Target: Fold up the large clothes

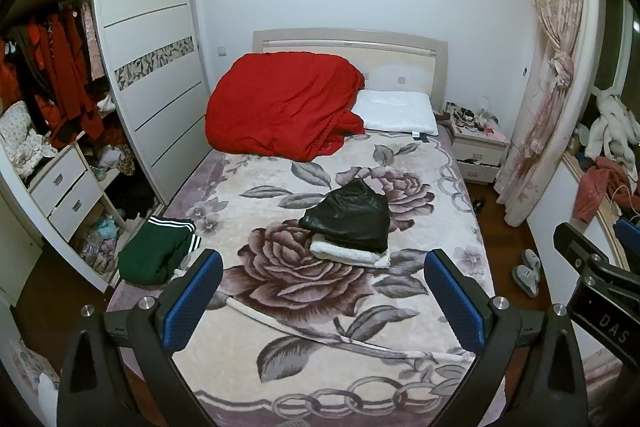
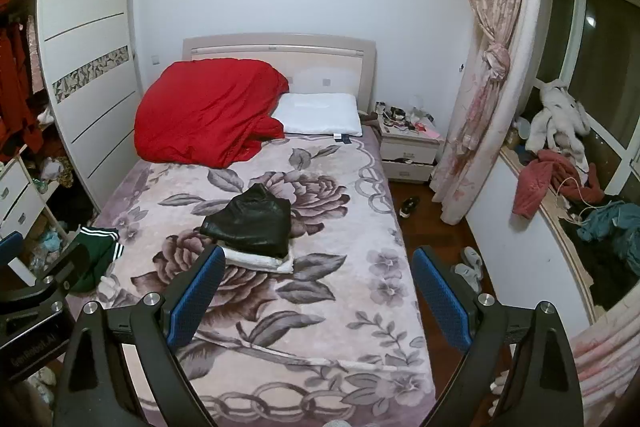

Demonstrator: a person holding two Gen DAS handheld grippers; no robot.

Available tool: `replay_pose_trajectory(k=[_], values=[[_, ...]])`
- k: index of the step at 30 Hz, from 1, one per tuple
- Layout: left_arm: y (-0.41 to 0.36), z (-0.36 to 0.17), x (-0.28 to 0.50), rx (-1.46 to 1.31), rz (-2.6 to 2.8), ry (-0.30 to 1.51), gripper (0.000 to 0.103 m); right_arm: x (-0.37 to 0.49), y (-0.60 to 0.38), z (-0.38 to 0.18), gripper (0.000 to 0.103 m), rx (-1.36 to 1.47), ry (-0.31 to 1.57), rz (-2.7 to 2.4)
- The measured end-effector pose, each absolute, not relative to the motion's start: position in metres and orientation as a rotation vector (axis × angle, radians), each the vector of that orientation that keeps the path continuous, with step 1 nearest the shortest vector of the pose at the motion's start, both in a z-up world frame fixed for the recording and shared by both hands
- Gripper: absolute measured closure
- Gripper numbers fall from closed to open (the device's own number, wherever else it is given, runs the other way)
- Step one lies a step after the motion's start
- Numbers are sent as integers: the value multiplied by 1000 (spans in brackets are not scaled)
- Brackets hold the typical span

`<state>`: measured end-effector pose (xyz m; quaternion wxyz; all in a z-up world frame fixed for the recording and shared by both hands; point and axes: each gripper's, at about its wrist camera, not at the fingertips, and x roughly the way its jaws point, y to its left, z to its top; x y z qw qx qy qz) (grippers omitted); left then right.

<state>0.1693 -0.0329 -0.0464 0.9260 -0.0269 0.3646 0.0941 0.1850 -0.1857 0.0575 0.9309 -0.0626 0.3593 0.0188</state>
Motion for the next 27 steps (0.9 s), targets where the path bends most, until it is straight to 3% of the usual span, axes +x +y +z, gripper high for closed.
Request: replay_pose_trajectory(k=[27], values=[[-26,-32,173,-51,209,731,0,185,-176,56,7,-117,728,67]])
